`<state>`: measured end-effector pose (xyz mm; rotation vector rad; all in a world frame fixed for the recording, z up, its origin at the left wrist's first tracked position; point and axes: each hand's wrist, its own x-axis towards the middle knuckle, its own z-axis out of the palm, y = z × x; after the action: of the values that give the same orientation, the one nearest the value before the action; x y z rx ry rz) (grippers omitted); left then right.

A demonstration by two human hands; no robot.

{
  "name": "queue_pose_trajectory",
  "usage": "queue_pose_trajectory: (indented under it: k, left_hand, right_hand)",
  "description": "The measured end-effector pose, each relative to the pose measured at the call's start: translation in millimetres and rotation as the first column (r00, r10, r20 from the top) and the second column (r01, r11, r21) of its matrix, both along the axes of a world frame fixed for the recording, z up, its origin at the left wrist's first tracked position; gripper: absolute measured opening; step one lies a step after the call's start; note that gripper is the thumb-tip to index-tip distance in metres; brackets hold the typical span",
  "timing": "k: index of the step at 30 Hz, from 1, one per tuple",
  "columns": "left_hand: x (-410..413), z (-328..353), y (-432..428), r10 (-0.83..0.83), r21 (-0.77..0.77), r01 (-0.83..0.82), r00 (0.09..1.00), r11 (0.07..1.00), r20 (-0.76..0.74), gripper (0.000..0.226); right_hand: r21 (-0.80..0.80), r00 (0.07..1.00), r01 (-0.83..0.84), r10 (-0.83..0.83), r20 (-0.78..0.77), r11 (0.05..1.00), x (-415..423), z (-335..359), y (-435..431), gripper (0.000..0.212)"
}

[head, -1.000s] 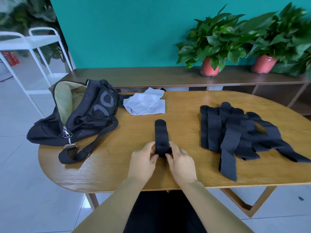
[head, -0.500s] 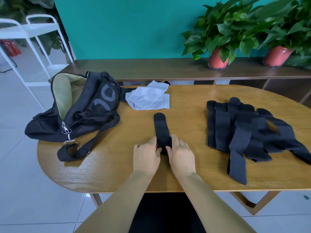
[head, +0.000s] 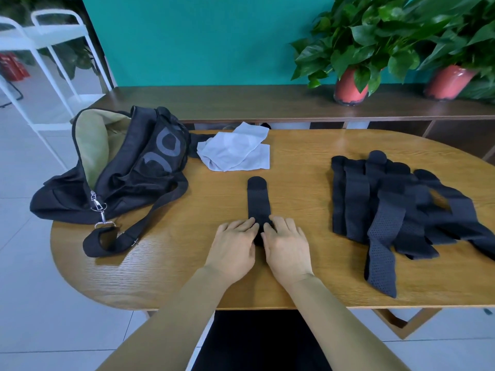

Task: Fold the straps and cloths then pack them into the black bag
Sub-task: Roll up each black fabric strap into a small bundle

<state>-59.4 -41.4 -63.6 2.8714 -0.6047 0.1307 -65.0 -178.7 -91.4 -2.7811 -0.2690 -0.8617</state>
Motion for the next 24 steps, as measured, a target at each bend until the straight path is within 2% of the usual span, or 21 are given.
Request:
queue_pose_trajectory:
  k: [3,7,10,13,16,20,24]
  left_hand:
    - [1,4,4,-0.059,0.023,0.060,0.998,0.998,-0.036,0.055]
    - [9,8,7,-0.094,0.035,0.096,0.994,0.995,-0.046,0.051]
    - [6,13,10,-0.115,0.018,0.116,0.991,0.993,-0.062,0.046]
    - [-4,17,12,-0.087,-0.063,0.081,0.991,0.995,-0.100,0.041]
    - [-14,17,14,-0.047,-0.172,0.026,0.992,0.985,-0.117,0.042]
    - [-20,8,10,0.036,-0.377,-0.081,0.992,0.923,-0.125,0.040]
    - [-15,3,1,0.187,-0.464,-0.225,0.974,0.857,-0.129,0.016]
  right_hand:
    - [0.002,0.998,-0.058,0.058,-0.034,0.998,2,0,-2,0.009]
    - [0.044,0.977,-0.092,0.099,-0.189,0.995,-7,9,-5,0.036]
    - [0.066,0.957,-0.130,0.143,-0.254,0.989,-16,17,-11,0.035]
    - [0.094,0.961,-0.137,0.155,-0.230,0.986,-23,19,-16,0.029]
    - [0.162,0.968,-0.082,0.117,-0.222,0.983,-30,22,-12,0.034]
    - [0.237,0.986,0.027,0.012,-0.164,0.971,-31,21,0,0.034]
    - [0.254,0.992,0.116,-0.098,-0.082,0.960,-20,19,9,0.036]
